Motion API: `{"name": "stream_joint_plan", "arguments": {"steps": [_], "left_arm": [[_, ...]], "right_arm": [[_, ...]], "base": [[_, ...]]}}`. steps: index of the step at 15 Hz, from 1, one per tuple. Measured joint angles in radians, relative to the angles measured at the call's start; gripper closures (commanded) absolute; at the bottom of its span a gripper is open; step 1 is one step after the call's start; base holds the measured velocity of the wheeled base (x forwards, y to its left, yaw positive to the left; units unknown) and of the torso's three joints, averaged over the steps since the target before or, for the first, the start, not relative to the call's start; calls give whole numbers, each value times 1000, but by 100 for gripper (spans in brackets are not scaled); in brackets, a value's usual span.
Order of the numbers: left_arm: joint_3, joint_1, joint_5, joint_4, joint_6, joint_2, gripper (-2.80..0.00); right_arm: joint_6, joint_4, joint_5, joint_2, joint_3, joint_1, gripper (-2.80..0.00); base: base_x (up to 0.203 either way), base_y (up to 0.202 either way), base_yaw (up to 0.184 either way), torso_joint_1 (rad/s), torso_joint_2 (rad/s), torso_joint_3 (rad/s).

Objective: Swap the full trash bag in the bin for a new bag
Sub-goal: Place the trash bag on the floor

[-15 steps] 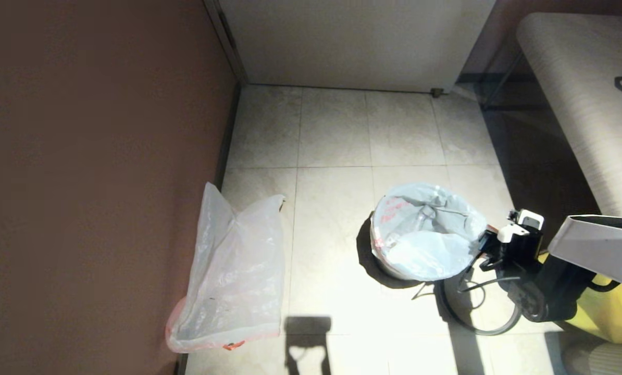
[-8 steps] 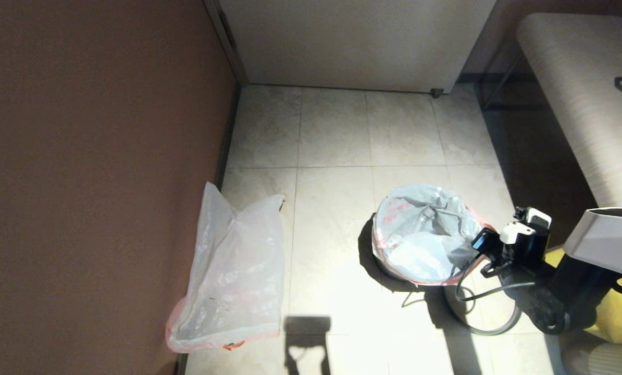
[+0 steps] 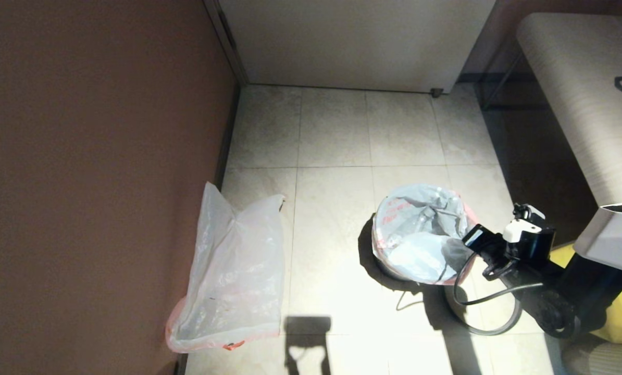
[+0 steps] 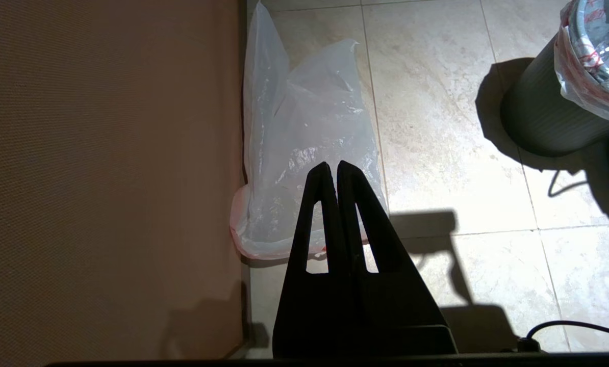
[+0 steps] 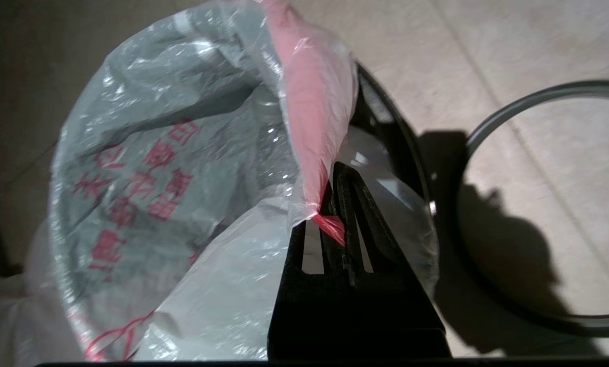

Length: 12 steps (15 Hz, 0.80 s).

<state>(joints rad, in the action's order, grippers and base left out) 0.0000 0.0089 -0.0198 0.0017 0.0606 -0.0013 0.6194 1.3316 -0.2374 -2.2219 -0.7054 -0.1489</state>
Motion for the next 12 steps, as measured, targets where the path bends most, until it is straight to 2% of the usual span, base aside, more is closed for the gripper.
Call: {"name": "stream_joint_plan", "arguments": {"steps": [2, 6, 9, 12], "left_arm": [[0, 0, 0, 0, 0, 0, 0], [0, 0, 0, 0, 0, 0, 0], [0, 0, 0, 0, 0, 0, 0], [0, 0, 0, 0, 0, 0, 0]], "right_arm": [[25, -12, 76, 10, 5, -2, 0], [17, -22, 209, 13, -2, -12, 0], [-81, -100, 307, -4, -20, -18, 0], [-155, -150, 319, -65, -94, -17, 0]], "base": [[0, 0, 0, 0, 0, 0], [0, 0, 0, 0, 0, 0], [0, 0, 0, 0, 0, 0], [0, 0, 0, 0, 0, 0]]}}
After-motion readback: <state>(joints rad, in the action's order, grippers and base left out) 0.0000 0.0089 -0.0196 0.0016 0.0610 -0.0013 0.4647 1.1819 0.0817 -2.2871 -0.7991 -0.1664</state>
